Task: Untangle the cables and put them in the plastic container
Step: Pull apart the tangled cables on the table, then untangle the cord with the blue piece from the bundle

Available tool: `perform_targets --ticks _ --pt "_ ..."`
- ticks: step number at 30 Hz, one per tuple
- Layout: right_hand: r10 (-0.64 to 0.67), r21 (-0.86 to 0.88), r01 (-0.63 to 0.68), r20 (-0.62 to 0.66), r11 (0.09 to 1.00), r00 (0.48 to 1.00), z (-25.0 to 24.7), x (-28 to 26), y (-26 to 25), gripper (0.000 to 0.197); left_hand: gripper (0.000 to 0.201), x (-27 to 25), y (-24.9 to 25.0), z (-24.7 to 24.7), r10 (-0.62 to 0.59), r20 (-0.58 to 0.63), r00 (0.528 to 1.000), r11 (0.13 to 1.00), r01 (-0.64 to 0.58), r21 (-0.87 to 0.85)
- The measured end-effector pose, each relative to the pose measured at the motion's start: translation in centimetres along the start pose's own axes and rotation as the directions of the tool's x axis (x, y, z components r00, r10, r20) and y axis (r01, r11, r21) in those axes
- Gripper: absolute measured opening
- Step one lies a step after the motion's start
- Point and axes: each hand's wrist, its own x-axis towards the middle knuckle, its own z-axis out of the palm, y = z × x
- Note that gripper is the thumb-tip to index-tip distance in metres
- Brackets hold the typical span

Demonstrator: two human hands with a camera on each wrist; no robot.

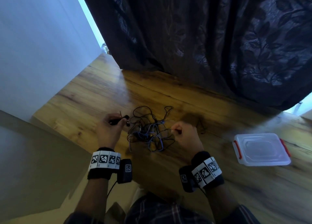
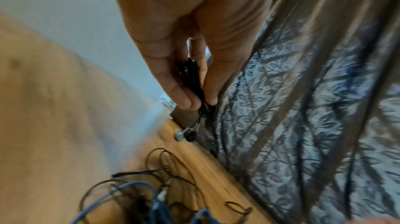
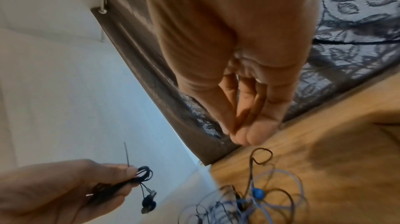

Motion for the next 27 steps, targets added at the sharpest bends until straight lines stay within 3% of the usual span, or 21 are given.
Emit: perform_targets --ticks 4,8,13,16,18,21,24,27 --pt "0.067 -0.092 -0.055 0.132 0.994 0.989 3.0 0.0 0.6 0.004 0.032 1.7 -1.7 0.2 -0.078 -0.043 0.996 0.992 0.082 0.100" --pt "0.092 -0.180 -0.074 0.095 0.981 0.991 5.5 0.6 0.1 0.021 0.034 2.9 -3.0 1.1 -0.130 -0.054 0.990 0.982 0.136 0.128" --pt "0.022 -0.200 -0.005 0.084 0.980 0.996 6.7 1.5 -1.0 0.022 0.046 3.5 -4.1 1.7 -0.151 0.000 0.988 0.977 0.150 0.151" --pt "0.024 -0.203 -0.003 0.101 0.979 0.995 6.6 1.7 -1.4 0.021 0.056 2.7 -2.9 2.0 -0.014 -0.004 1.000 0.957 0.015 0.290" --pt "0.000 -0.128 0.013 0.101 0.992 0.995 5.9 1.8 -1.7 0.019 0.047 1.3 -1.4 2.2 0.135 -0.012 0.991 0.935 -0.123 0.332" --pt "-0.016 0.049 0.013 0.063 0.999 0.998 3.5 1.8 -3.7 0.017 0.021 -1.7 1.9 3.2 0.150 0.141 0.979 0.974 -0.171 0.151" --pt "0.010 0.339 -0.024 0.043 0.940 0.999 0.7 1.5 -6.6 0.019 0.033 -3.8 4.0 4.7 0.154 0.360 0.920 0.987 -0.129 -0.092" --pt "0.054 0.561 -0.062 0.031 0.825 0.998 -1.3 1.1 -8.5 0.019 0.041 -4.7 5.4 5.3 0.168 0.461 0.871 0.973 -0.071 -0.220"
